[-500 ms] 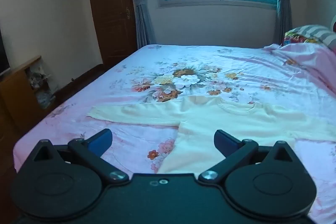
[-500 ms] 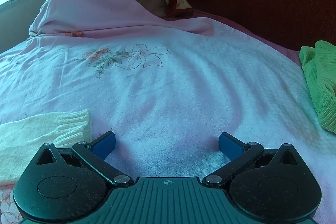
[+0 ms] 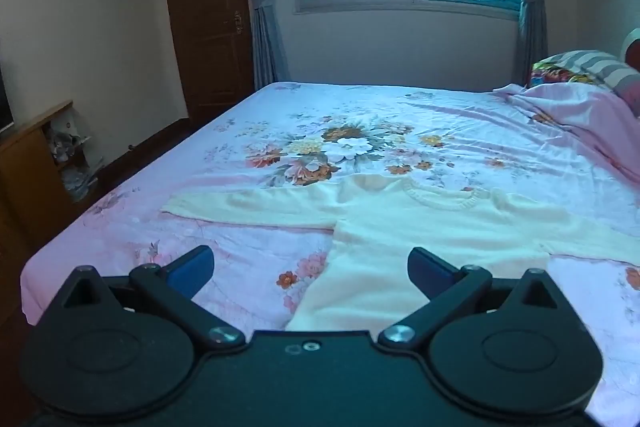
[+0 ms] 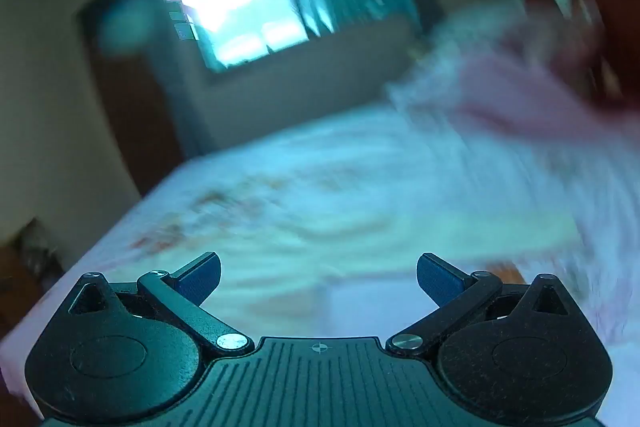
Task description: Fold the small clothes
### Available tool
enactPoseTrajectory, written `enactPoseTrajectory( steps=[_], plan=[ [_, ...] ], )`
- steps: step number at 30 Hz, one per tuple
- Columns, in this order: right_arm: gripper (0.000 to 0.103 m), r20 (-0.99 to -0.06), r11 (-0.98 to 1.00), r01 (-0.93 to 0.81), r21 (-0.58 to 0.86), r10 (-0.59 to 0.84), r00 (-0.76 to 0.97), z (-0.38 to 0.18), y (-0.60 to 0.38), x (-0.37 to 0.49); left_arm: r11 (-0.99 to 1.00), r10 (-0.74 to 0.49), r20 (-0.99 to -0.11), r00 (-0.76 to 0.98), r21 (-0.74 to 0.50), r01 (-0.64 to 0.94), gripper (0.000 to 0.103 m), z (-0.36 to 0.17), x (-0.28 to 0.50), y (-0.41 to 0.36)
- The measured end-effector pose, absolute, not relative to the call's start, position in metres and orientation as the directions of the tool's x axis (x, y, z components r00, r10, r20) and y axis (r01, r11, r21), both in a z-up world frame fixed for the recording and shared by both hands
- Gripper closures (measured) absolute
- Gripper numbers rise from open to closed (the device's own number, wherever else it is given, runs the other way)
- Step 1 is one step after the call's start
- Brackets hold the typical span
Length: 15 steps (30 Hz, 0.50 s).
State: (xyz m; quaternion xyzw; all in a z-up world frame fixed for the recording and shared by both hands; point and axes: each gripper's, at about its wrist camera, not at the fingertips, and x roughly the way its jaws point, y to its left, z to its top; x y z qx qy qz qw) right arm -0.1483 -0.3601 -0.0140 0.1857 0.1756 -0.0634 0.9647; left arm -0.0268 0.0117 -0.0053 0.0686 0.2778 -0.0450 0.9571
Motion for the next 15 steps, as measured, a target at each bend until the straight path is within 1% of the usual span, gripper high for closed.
enactPoseTrajectory(
  steps=[2, 3, 4, 6, 8, 11, 15],
  plan=[
    [0.0, -0.268, 0.948, 0.168, 0.272, -0.093, 0.959, 0.011, -0.309, -0.173, 0.987, -0.068, -0.531, 0.845, 0.09, 0.136, 0.001, -0.004, -0.039, 0.018],
    [0.0, -0.255, 0.951, 0.168, 0.261, -0.1, 0.962, 0.019, -0.294, -0.179, 0.986, -0.072, -0.524, 0.849, 0.092, 0.14, 0.001, -0.004, -0.045, 0.02],
    [0.0, -0.259, 0.953, 0.157, 0.26, -0.088, 0.962, 0.022, -0.282, -0.18, 0.983, -0.081, -0.517, 0.852, 0.098, 0.153, 0.001, -0.002, -0.051, 0.022],
    [0.0, -0.281, 0.954, 0.081, 0.289, 0.003, 0.96, 0.023, -0.263, -0.178, 0.977, -0.099, -0.51, 0.854, 0.115, 0.182, 0.001, -0.003, -0.061, 0.022],
    [0.0, -0.279, 0.94, 0.057, 0.336, 0.042, 0.959, 0.012, -0.249, -0.178, 0.974, -0.111, -0.5, 0.859, 0.119, 0.195, 0.001, -0.005, -0.07, 0.024],
    [0.0, -0.297, 0.926, 0.097, 0.366, 0.017, 0.955, -0.003, -0.232, -0.199, 0.973, -0.125, -0.488, 0.864, 0.109, 0.203, 0.001, -0.007, -0.081, 0.029],
    [0.0, -0.332, 0.94, 0.204, 0.273, -0.107, 0.937, -0.005, -0.224, -0.222, 0.974, -0.131, -0.478, 0.868, 0.101, 0.202, 0.001, -0.008, -0.087, 0.033]
  ],
)
